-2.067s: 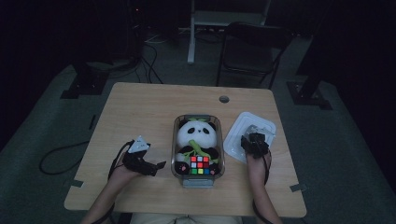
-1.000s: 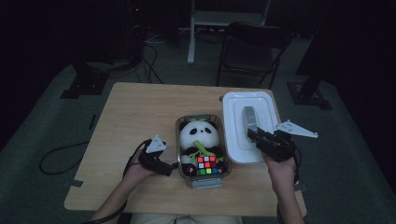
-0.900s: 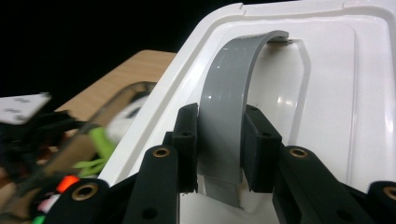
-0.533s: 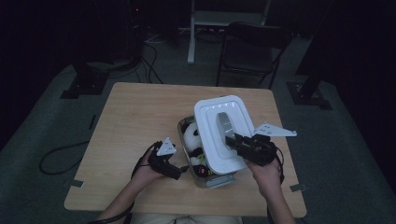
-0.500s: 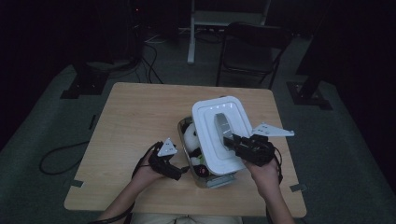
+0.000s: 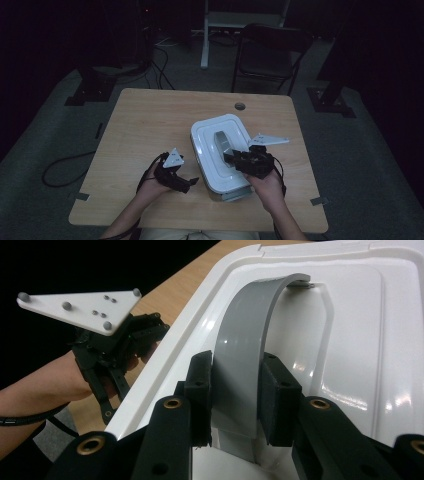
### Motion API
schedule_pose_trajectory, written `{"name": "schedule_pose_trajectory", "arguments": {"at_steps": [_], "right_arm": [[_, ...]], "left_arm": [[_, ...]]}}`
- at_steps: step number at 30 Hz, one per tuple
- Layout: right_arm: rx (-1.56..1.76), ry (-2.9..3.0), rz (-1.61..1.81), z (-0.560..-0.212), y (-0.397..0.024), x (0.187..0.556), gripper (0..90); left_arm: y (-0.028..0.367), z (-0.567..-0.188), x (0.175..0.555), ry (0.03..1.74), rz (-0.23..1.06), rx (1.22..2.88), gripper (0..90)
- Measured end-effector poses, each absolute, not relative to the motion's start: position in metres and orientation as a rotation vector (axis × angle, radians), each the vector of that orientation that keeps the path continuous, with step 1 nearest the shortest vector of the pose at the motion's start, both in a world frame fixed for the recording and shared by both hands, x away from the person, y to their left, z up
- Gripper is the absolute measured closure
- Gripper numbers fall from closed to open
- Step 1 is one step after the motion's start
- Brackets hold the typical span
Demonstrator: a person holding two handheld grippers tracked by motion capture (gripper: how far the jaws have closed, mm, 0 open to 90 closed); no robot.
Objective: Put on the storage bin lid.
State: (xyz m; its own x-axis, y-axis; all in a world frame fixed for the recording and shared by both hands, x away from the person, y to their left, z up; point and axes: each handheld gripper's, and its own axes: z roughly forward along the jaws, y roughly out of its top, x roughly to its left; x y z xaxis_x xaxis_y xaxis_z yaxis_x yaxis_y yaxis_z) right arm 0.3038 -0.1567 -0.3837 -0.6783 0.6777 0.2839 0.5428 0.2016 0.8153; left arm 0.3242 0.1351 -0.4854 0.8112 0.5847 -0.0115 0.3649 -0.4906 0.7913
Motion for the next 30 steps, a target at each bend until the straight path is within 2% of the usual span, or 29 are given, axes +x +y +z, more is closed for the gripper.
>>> {"name": "schedule_pose_trajectory", "arguments": {"at_steps": [30], "right_arm": [[1.25, 2.397, 1.484, -0.4, -0.151, 0.309, 70.1]], "left_arm": [[0.139, -0.487, 0.322, 0.714, 0.325, 2.139, 0.5]]}}
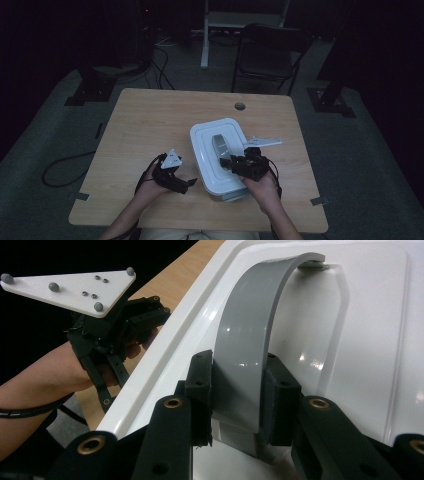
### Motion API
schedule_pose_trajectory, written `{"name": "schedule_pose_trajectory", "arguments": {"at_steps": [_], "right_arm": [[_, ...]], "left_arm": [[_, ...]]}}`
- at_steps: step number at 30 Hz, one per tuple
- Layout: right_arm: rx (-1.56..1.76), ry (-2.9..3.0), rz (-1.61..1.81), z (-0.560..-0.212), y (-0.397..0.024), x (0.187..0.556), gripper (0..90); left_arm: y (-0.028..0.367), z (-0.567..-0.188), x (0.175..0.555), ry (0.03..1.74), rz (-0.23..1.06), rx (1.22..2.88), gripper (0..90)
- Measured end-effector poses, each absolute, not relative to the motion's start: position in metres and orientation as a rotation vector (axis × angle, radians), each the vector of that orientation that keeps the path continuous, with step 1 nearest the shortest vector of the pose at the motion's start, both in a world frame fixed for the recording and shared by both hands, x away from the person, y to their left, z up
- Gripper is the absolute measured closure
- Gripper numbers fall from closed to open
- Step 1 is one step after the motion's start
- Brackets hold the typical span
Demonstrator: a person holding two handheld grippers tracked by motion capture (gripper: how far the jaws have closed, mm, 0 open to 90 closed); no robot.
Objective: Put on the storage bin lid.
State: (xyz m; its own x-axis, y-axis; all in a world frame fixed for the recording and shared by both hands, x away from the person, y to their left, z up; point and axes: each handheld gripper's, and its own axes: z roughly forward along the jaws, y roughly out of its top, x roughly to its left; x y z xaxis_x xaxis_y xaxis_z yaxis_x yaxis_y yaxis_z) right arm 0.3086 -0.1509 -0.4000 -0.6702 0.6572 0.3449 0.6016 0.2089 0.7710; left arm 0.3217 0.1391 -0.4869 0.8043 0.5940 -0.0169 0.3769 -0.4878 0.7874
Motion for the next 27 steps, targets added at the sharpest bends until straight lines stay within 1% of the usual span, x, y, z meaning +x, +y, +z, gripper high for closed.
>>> {"name": "schedule_pose_trajectory", "arguments": {"at_steps": [13, 22, 23, 25, 27], "right_arm": [[1.226, 2.452, 1.437, -0.3953, -0.1473, 0.3154, 69.3], [1.208, 2.458, 1.426, -0.3969, -0.1456, 0.3133, 69.6], [1.212, 2.461, 1.43, -0.3967, -0.146, 0.3139, 69.1], [1.218, 2.463, 1.435, -0.3951, -0.1464, 0.3139, 65.2], [1.201, 2.477, 1.435, -0.3933, -0.1453, 0.3133, 57.8]], "left_arm": [[0.1389, -0.4881, 0.3224, 0.716, 0.324, 2.141, 0.4], [0.1373, -0.4887, 0.3218, 0.715, 0.324, 2.144, 0.5], [0.1373, -0.4886, 0.3218, 0.714, 0.324, 2.143, 0.4], [0.1379, -0.4882, 0.3222, 0.717, 0.325, 2.141, 0.5], [0.1384, -0.4876, 0.3229, 0.723, 0.328, 2.133, 0.5]]}}
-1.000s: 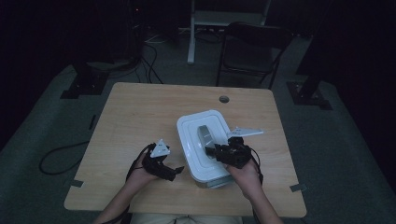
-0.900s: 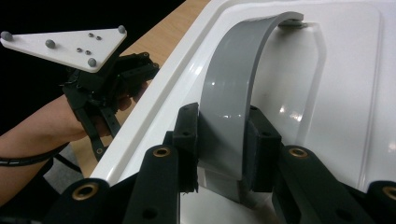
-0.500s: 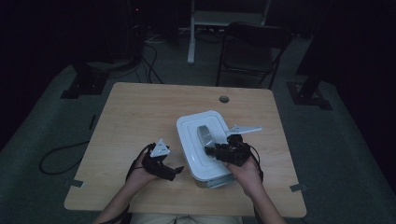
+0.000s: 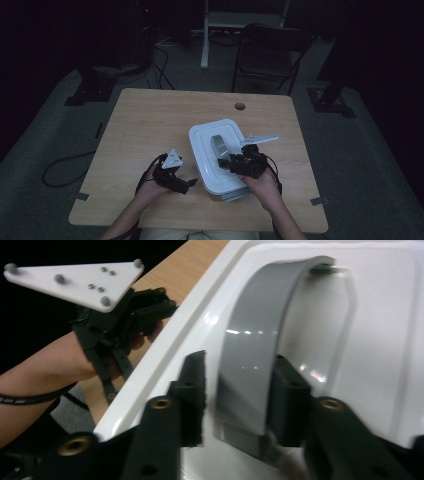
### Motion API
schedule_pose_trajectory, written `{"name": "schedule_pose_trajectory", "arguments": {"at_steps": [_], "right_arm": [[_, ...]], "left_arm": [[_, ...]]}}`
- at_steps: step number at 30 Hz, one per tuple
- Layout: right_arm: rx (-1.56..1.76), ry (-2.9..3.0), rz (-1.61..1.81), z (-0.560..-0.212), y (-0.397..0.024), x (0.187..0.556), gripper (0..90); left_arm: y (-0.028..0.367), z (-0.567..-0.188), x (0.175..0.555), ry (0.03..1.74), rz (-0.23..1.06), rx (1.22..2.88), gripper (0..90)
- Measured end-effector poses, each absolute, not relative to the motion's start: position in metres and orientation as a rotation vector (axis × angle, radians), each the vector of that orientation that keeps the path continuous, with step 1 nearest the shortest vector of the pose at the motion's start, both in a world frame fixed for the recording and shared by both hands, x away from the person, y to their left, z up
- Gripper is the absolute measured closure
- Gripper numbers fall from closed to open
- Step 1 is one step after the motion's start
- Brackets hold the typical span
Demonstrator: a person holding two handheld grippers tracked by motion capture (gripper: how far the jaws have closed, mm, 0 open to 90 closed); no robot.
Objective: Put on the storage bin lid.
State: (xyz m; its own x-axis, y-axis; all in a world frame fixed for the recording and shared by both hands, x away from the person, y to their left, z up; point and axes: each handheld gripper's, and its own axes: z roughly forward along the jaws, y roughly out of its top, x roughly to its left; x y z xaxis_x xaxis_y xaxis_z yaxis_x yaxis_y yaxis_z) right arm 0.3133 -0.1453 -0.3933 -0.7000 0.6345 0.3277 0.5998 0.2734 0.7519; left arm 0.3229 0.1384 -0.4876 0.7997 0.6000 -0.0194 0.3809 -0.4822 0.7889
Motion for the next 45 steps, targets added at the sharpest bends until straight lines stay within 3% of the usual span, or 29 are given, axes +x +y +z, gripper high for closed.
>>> {"name": "schedule_pose_trajectory", "arguments": {"at_steps": [9, 16, 21, 25, 35, 45], "right_arm": [[1.175, 2.465, 1.447, -0.386, -0.148, 0.311, 48.1], [1.161, 2.358, 1.488, -0.373, -0.169, 0.311, 35.5], [1.187, 2.265, 1.5, -0.37, -0.192, 0.316, 18.7], [1.196, 2.19, 1.445, -0.374, -0.207, 0.322, 14.0], [1.292, 1.999, 1.371, -0.406, -0.243, 0.347, 14.0], [1.417, 2.015, 1.177, -0.463, -0.253, 0.366, 14.0]], "left_arm": [[0.14, -0.486, 0.324, 0.728, 0.33, 2.132, 0.5], [0.141, -0.485, 0.324, 0.737, 0.336, 2.127, 0.4], [0.142, -0.485, 0.325, 0.744, 0.339, 2.12, 0.5], [0.142, -0.484, 0.326, 0.751, 0.341, 2.113, 0.4], [0.142, -0.481, 0.33, 0.772, 0.354, 2.095, 0.5], [0.141, -0.483, 0.335, 0.799, 0.349, 2.085, 0.5]]}}
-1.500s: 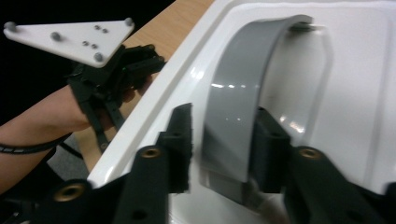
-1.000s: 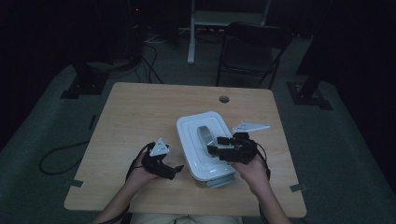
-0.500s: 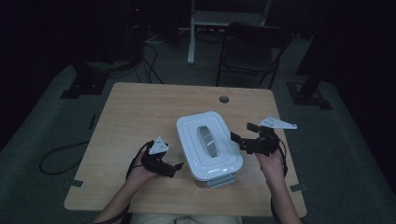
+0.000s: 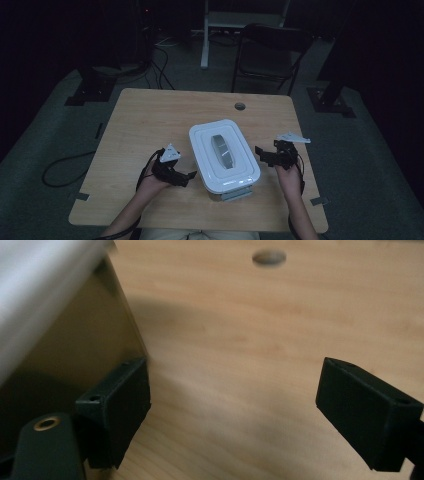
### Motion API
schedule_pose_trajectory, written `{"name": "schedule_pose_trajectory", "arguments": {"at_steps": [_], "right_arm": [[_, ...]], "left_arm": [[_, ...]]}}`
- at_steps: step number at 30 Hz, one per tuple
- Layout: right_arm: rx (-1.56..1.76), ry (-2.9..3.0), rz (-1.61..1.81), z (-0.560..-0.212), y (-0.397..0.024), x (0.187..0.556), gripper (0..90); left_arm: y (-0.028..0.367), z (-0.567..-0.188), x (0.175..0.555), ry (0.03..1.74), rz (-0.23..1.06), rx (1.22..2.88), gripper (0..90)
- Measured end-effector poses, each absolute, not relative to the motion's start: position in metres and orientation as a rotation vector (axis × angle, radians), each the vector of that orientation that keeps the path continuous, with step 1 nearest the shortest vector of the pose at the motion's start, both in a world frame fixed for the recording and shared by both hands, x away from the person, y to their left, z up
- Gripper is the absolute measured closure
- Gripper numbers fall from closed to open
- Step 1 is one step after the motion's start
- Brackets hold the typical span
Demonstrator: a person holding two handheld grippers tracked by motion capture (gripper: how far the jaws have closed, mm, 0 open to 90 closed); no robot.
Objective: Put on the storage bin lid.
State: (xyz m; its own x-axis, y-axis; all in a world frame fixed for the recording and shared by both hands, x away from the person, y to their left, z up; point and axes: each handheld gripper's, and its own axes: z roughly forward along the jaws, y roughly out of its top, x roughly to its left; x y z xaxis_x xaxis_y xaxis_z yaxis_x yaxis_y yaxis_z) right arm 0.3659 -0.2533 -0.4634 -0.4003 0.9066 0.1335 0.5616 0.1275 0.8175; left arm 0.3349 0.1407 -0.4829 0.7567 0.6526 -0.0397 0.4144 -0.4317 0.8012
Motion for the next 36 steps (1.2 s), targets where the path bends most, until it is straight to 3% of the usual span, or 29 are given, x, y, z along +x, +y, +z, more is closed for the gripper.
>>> {"name": "schedule_pose_trajectory", "arguments": {"at_steps": [7, 36], "right_arm": [[1.421, 2.074, 1.17, -0.491, -0.242, 0.363, 14.0], [1.35, 2.09, 1.233, -0.49, -0.224, 0.343, 19.6]], "left_arm": [[0.135, -0.482, 0.339, 0.799, 0.356, 2.091, 0.5], [0.127, -0.474, 0.373, 0.812, 0.452, 2.166, 0.5]]}}
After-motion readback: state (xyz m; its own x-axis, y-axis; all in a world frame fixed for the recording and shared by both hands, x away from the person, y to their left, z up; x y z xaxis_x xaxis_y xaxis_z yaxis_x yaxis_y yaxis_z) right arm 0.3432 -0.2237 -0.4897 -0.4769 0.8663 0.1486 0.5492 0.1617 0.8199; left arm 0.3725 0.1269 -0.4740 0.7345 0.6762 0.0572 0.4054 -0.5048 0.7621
